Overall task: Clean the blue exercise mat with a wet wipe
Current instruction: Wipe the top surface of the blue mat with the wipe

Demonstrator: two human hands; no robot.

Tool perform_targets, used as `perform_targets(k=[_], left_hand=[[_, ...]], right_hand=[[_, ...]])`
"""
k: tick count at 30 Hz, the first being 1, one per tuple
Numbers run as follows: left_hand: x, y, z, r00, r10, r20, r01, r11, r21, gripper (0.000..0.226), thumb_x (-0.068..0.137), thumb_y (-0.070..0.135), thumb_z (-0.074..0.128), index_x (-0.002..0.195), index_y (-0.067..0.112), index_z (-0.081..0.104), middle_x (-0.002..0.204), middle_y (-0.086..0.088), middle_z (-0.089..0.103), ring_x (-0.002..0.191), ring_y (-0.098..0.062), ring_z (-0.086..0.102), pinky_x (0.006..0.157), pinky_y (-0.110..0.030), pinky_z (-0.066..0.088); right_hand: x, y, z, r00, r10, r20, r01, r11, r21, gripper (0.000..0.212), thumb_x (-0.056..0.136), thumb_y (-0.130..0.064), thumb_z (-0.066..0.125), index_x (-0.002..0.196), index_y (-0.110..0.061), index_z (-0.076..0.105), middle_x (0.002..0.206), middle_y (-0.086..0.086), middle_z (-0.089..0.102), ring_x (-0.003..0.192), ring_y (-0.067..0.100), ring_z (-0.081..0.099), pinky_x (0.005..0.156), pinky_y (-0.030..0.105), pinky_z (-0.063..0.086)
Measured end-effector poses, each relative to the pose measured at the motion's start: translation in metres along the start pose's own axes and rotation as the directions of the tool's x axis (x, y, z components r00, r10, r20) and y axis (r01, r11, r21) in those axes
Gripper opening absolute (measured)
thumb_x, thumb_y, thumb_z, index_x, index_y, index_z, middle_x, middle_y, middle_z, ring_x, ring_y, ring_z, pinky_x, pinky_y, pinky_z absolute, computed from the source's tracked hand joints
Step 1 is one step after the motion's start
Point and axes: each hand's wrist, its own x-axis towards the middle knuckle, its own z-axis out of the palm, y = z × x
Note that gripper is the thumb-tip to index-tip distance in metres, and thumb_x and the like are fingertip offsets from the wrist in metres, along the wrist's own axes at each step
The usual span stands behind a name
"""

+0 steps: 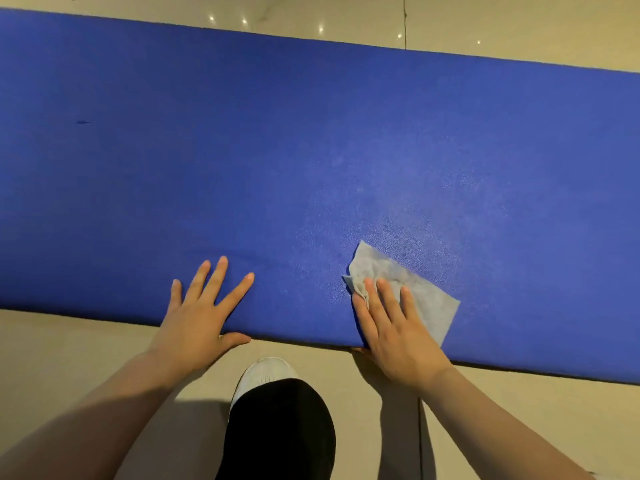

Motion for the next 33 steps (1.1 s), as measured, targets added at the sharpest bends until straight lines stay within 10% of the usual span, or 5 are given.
perform_targets(k=[14,20,23,27,33], left_hand=[[0.032,0.101,-0.027,0.954,0.297,-0.031,-0.288,0.942,0.170,0.070,0.094,0.063,0.010,0.131,0.031,0.060,0.122,-0.009,0.068,0.096,-0.049,0.066,0.051,-0.061,0.054],[0.038,0.159,-0.018,0.951,0.282,0.129,-0.283,0.959,-0.010,0.084,0.035,0.062,0.088,0.110,0.026,0.075,0.116,-0.014,0.070,0.092,-0.055,0.064,0.046,-0.065,0.047],[0.035,0.158,-0.023,0.947,0.322,0.013,-0.323,0.946,0.013,0.067,0.056,0.068,0.075,0.108,0.025,0.076,0.116,-0.005,0.071,0.096,-0.046,0.067,0.043,-0.054,0.052],[0.047,0.130,-0.035,0.967,0.170,-0.191,-0.209,0.955,-0.211,0.071,0.083,0.075,0.029,0.119,0.029,0.069,0.119,0.008,0.069,0.102,-0.019,0.069,0.052,-0.035,0.057],[0.076,0.086,-0.035,0.993,-0.078,-0.091,0.063,0.986,-0.153,0.096,0.075,0.085,0.015,0.154,0.031,0.020,0.161,-0.005,0.018,0.147,-0.030,0.017,0.103,-0.071,0.025]], right_hand=[[-0.078,0.083,-0.071,0.994,0.056,0.097,-0.045,0.992,-0.115,0.078,0.032,-0.008,0.097,0.104,0.005,0.072,0.100,0.024,0.072,0.088,0.037,0.072,0.068,0.042,0.058],[-0.131,0.071,-0.048,0.935,0.294,0.201,-0.294,0.955,-0.027,0.071,0.072,-0.021,0.081,0.124,0.007,0.043,0.118,0.030,0.064,0.106,0.048,0.063,0.118,0.039,0.012],[-0.124,0.043,-0.036,0.915,0.281,0.291,-0.316,0.946,0.078,0.070,0.100,-0.059,0.020,0.140,-0.005,0.039,0.143,0.024,0.047,0.132,0.046,0.043,0.110,0.052,0.018],[-0.083,-0.004,-0.024,0.986,0.014,0.168,-0.058,0.963,0.261,0.066,0.100,-0.059,0.019,0.154,-0.021,0.024,0.154,0.011,0.037,0.142,0.033,0.034,0.106,0.056,0.021],[-0.028,0.022,-0.018,0.973,0.157,0.169,-0.214,0.888,0.406,0.060,0.104,-0.052,0.014,0.152,-0.020,0.031,0.158,-0.006,0.029,0.145,0.017,0.026,0.115,0.039,0.011]])
